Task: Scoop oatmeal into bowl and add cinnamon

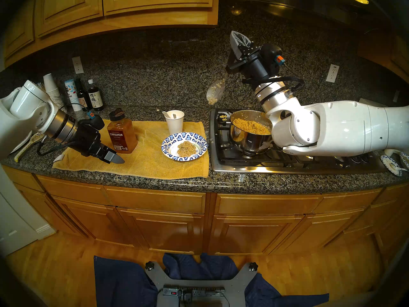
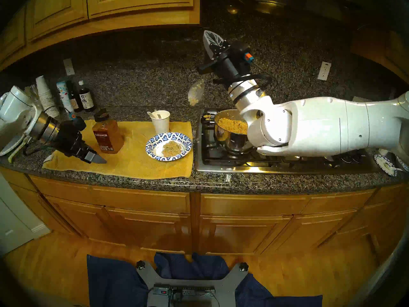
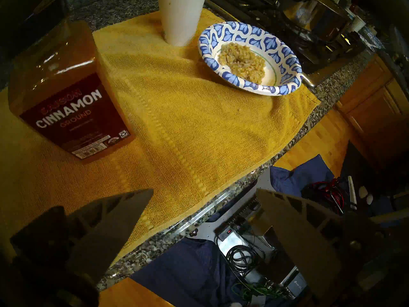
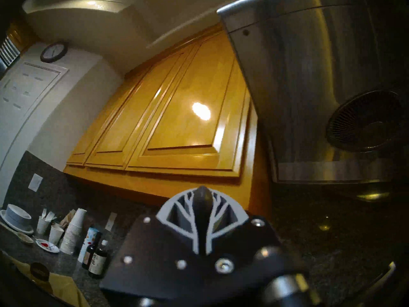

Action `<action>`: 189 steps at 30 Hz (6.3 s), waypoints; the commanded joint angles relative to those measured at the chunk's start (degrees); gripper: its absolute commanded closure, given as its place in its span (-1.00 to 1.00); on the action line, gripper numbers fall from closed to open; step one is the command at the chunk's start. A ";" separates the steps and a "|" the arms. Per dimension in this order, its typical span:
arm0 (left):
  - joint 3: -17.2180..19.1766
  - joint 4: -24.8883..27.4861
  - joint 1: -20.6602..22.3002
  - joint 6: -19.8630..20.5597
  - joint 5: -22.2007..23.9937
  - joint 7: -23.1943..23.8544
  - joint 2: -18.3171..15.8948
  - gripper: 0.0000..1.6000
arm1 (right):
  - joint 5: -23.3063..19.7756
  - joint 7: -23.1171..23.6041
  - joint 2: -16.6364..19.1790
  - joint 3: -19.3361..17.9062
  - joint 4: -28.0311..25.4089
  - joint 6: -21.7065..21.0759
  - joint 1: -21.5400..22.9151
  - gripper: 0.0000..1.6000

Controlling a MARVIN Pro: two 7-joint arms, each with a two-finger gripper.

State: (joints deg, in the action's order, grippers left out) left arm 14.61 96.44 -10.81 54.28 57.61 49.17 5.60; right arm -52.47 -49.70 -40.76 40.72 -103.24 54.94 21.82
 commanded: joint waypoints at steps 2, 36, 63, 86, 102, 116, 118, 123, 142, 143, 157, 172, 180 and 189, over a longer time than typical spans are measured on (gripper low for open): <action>1.51 -0.13 1.60 -0.09 0.07 -0.05 0.13 -1.00 | -0.77 -5.55 6.84 -2.31 3.69 0.06 1.31 1.00; 1.65 -0.14 1.71 -0.03 0.07 -0.04 0.13 -1.00 | 6.53 -5.61 17.34 -3.82 -0.91 0.06 -7.07 1.00; 1.63 -0.14 1.69 -0.04 0.07 -0.03 0.13 -1.00 | 18.60 -5.61 15.01 -8.20 3.81 0.06 -13.58 1.00; 1.70 -0.14 1.76 0.02 0.07 -0.02 0.13 -1.00 | 25.55 -5.73 12.52 -13.20 9.18 0.06 -21.48 1.00; 1.64 -0.14 1.69 -0.04 0.07 -0.03 0.13 -1.00 | 14.02 -6.60 13.26 -20.21 11.22 -2.59 -26.80 1.00; 1.75 -0.14 1.81 0.08 0.06 -0.01 0.13 -1.00 | -3.27 -10.22 11.86 -25.50 6.59 -6.51 -32.58 1.00; 1.75 -0.14 1.82 0.09 0.06 -0.01 0.13 -1.00 | -4.90 -11.20 11.08 -26.00 4.85 -7.02 -33.10 1.00; 1.78 -0.14 1.82 0.12 0.06 -0.01 0.13 -1.00 | -8.16 -11.83 9.58 -27.75 1.85 -8.08 -33.94 1.00; 1.85 -0.13 1.91 0.29 0.04 0.00 0.13 -1.00 | -22.54 -18.28 7.30 -35.96 -4.48 -14.49 -35.95 1.00; 1.85 -0.13 1.91 0.29 0.04 0.00 0.13 -1.00 | -23.68 -18.23 7.37 -36.43 -4.61 -14.80 -36.00 1.00; 1.89 -0.10 1.97 0.52 0.02 0.01 0.13 -1.00 | -32.58 -22.36 6.74 -40.89 -5.69 -16.09 -36.27 1.00; 1.89 -0.08 1.97 0.67 0.02 -0.03 0.13 -1.00 | -40.28 -22.24 9.59 -44.53 -5.46 -14.83 -33.95 1.00; 1.89 -0.07 1.97 0.68 0.03 -0.05 0.13 -1.00 | -44.18 -21.63 11.72 -44.59 -4.99 -13.95 -34.02 1.00; 1.89 -0.07 1.99 0.70 0.03 -0.05 0.13 -1.00 | -49.48 -20.60 12.88 -44.99 -6.12 -12.50 -33.40 1.00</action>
State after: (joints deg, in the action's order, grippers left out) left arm 14.79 96.45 -10.64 55.02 57.61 49.14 5.60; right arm -100.72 -63.97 -29.82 -2.10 -108.47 41.29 -14.52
